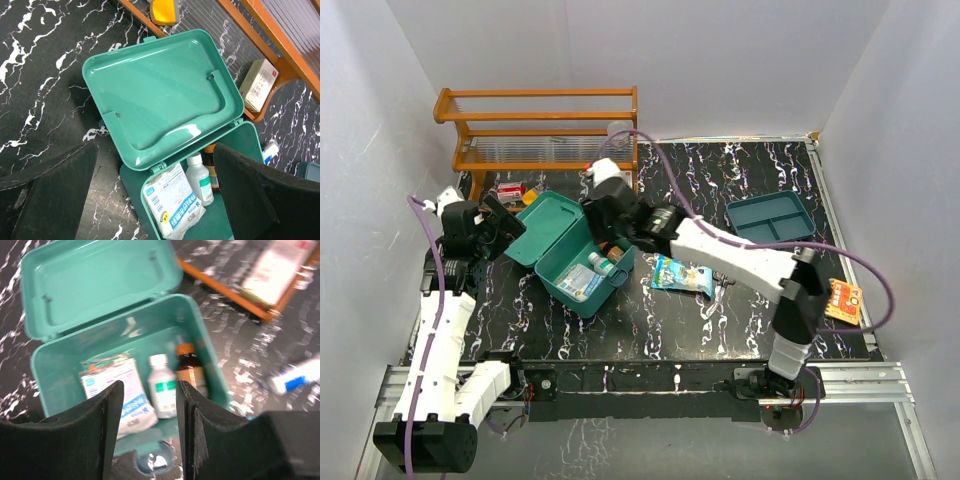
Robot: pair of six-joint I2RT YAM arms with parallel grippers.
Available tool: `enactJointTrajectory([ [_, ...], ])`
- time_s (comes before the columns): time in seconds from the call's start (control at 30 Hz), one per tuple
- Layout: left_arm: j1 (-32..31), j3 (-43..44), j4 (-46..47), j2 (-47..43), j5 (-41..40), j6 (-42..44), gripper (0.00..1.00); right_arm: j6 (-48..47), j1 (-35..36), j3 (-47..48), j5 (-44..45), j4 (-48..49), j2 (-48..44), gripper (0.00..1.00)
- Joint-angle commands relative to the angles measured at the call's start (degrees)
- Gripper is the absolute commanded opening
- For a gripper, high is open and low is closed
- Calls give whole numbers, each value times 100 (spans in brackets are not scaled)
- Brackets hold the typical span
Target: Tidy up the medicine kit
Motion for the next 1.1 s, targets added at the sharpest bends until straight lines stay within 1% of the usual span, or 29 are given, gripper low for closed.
enactJointTrajectory([
  [0.0, -3, -106, 290, -146, 332, 173, 99, 701, -411, -904, 1129, 462, -1047, 46],
  [0.13, -4, -126, 412, -148, 404, 197, 99, 1194, -920, -1743, 1386, 410, -1791, 53],
  [0.23, -4, -134, 548, -143, 536, 257, 99, 1387, -1354, -2424, 1200, 391, -2256, 61],
  [0.3, -11, -156, 671, -145, 621, 234, 99, 1379, -1633, -2812, 1012, 390, -2444, 64],
  [0.4, -6, -165, 794, -110, 695, 218, 99, 1389, -2014, -3240, 680, 299, -2548, 65],
  [0.47, -8, -128, 786, -84, 676, 220, 99, 1379, -2118, -3453, 604, 272, -2542, 65],
  [0.77, -14, -168, 914, -98, 793, 154, 99, 2126, -2705, -3781, 936, -198, -2343, 64],
  [0.83, -26, -176, 926, -103, 794, 153, 99, 2162, -2850, -3828, 1046, -262, -2305, 63],
  [1.0, -56, -192, 961, -83, 824, 125, 99, 1808, -3326, -3973, 1226, -153, -2157, 63],
  [1.07, -73, -194, 957, -80, 825, 111, 99, 1605, -3518, -4026, 1172, -81, -2052, 61],
])
